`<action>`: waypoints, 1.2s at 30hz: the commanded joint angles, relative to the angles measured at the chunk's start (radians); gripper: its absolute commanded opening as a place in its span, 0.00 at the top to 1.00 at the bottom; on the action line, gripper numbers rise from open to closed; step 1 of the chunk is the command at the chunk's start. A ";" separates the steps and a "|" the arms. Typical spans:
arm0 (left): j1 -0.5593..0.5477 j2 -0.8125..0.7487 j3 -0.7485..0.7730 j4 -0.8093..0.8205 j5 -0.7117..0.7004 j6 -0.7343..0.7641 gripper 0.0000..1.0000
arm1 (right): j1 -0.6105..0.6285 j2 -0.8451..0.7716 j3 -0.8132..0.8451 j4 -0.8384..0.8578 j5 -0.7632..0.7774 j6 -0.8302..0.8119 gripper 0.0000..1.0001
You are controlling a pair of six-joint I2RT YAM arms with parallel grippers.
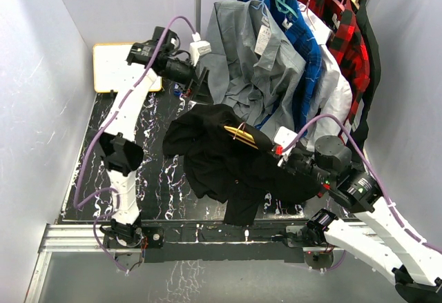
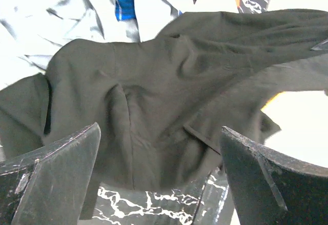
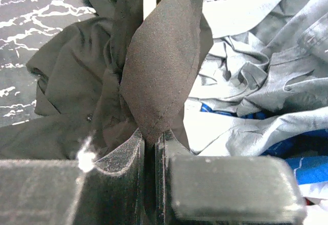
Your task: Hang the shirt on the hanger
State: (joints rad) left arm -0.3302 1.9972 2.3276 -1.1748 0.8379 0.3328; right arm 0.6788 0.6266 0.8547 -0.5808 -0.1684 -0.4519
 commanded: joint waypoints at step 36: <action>-0.205 -0.094 -0.106 -0.053 -0.078 0.012 0.17 | 0.002 -0.038 -0.022 0.057 0.037 -0.034 1.00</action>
State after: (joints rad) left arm -0.5095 1.9499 2.2421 -1.2049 0.7544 0.3405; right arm 0.6788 0.6037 0.8196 -0.6083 -0.1337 -0.4744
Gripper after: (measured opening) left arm 0.844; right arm 0.057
